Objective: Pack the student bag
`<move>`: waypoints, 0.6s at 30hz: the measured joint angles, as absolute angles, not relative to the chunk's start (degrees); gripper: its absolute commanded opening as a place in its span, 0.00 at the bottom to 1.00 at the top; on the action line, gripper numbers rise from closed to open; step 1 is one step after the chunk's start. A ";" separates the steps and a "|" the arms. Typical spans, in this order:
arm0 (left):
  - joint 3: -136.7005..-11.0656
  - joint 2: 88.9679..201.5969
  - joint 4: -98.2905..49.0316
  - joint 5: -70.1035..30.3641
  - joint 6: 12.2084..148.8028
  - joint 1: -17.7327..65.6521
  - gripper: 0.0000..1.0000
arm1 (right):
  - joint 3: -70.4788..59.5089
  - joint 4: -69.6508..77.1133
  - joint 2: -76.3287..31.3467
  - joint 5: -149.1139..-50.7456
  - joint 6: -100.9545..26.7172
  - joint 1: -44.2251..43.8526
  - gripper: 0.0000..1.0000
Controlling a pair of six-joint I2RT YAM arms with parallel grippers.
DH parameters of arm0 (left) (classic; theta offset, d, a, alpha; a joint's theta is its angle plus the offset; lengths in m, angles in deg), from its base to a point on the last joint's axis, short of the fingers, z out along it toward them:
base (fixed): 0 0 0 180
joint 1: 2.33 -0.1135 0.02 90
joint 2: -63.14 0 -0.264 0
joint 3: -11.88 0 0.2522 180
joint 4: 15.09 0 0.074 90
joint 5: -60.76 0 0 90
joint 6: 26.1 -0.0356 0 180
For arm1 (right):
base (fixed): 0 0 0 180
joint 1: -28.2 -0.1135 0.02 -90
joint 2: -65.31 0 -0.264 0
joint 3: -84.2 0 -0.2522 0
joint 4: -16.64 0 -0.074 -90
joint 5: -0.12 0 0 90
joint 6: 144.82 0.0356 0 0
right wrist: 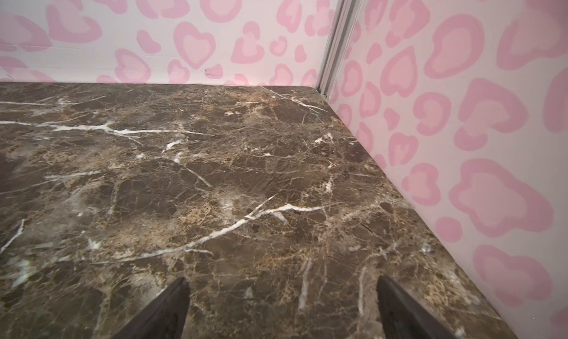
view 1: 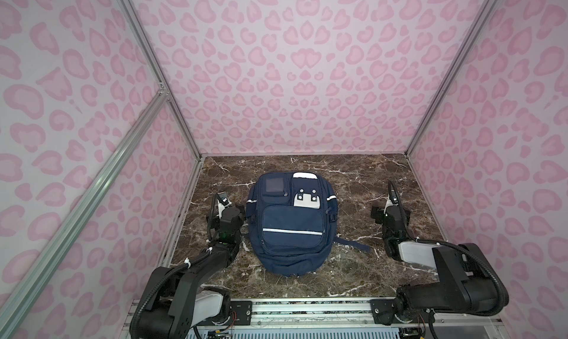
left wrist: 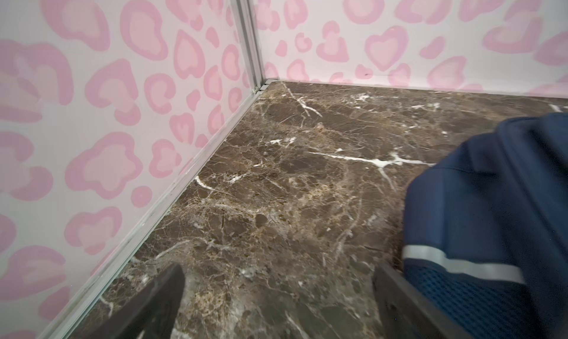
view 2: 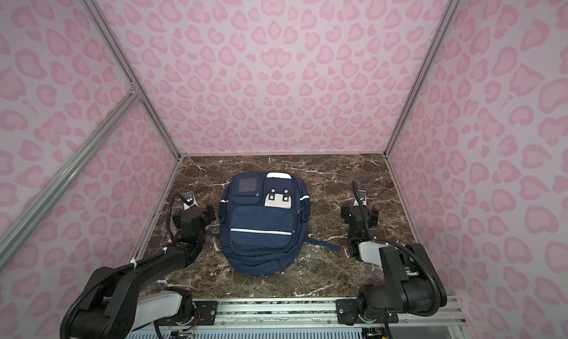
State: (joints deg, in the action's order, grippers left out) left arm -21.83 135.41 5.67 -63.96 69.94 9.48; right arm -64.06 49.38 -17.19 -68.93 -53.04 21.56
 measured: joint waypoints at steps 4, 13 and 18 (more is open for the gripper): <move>-22.94 141.11 10.70 -55.96 67.80 4.37 0.96 | -65.02 56.83 -23.86 -70.87 -54.46 22.22 0.96; -20.78 147.47 21.76 -37.49 68.28 -3.67 0.96 | -62.38 57.34 -22.92 -76.14 -53.71 25.19 0.98; -20.89 147.78 23.49 -32.27 67.32 -4.20 0.97 | -62.31 56.62 -22.76 -76.42 -53.47 25.26 0.98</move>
State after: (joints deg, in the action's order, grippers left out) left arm -20.89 147.78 23.49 -32.27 67.32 -4.20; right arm -62.31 56.62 -22.76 -76.42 -53.47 25.26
